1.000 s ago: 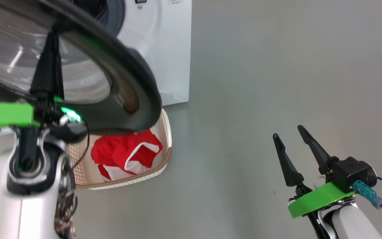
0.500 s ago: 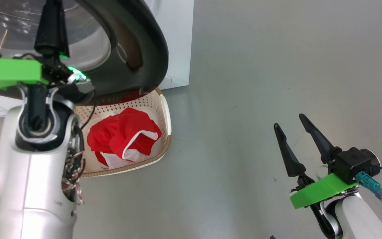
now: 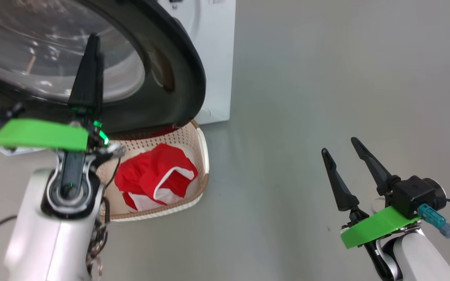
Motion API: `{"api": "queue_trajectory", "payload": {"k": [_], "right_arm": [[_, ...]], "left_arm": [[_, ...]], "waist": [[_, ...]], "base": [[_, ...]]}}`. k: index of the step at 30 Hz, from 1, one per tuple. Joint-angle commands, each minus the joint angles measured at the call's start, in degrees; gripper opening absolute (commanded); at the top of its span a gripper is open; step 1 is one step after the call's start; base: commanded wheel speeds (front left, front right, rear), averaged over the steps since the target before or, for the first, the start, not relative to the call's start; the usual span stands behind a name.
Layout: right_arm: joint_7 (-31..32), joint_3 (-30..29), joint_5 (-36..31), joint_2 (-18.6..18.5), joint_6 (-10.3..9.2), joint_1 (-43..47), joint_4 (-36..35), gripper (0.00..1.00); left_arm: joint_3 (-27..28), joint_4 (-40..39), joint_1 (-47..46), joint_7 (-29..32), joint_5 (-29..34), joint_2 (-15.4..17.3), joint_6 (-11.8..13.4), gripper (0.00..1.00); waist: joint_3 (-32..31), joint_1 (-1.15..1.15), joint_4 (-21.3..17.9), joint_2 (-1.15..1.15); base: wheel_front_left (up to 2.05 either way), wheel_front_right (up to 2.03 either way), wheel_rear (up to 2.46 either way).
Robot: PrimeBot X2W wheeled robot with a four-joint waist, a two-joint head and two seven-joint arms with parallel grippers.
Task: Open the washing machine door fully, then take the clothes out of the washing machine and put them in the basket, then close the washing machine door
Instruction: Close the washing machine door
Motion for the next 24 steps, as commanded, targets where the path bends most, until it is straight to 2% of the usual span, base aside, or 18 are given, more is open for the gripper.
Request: {"api": "queue_trajectory", "payload": {"k": [1, 4, 10, 15, 19, 20, 21, 24], "right_arm": [[-0.36, 1.42, 0.57, 0.06, 0.28, 0.55, -1.19, 1.00], [-0.36, 1.69, 0.54, 0.22, 0.28, 1.24, -1.18, 1.00], [-0.36, 1.97, 0.63, 0.53, 0.28, 3.19, -0.79, 1.00], [-0.36, 2.00, 0.52, 0.76, 0.28, 4.96, -0.48, 1.00], [-0.36, 2.00, 0.41, 1.06, 0.28, 5.89, -0.66, 1.00], [-0.36, 2.00, 0.41, 1.06, 0.28, 5.89, -0.66, 1.00], [-0.36, 1.91, 0.41, 1.14, 0.28, 6.05, -0.74, 1.00], [-0.36, 1.67, 0.39, 1.20, 0.28, 6.28, -0.95, 1.00]], "left_arm": [[1.14, -2.26, 0.55, -0.62, 1.05, 2.10, -1.01, 1.00], [-0.13, -3.43, 3.53, -2.10, 4.99, 4.01, -1.40, 1.00], [-5.46, -3.85, 11.10, -6.70, 16.66, 8.02, -1.68, 1.00], [-7.52, -2.93, 17.10, -10.29, 24.95, 10.06, -1.64, 1.00], [-6.46, -2.64, 21.02, -11.59, 31.33, 11.35, -0.83, 1.00], [-6.46, -2.64, 21.02, -11.59, 31.33, 11.35, -0.83, 1.00], [-5.57, -2.83, 22.76, -11.82, 35.30, 11.87, -0.27, 1.00], [-1.77, -4.41, 25.35, -11.88, 40.97, 10.88, 0.27, 1.00]], "waist": [[-2.02, 0.00, 0.74, 0.00], [-4.12, 0.00, 1.00, 0.00], [-8.81, 0.00, 1.27, 0.00], [-12.31, 0.00, 1.23, 0.00], [-13.69, 0.00, 1.04, 0.00], [-13.69, 0.00, 1.04, 0.00], [-14.04, 0.00, 0.98, 0.00], [-14.49, 0.00, 0.92, 0.00]], "base": [[0.00, 0.00, 0.00], [0.00, 0.00, 0.00], [0.00, 0.00, 0.00], [0.00, 0.00, 0.00], [0.00, 0.00, 0.00], [0.00, 0.00, 0.00], [0.00, 0.00, 0.00], [0.00, 0.00, 0.00]]}}
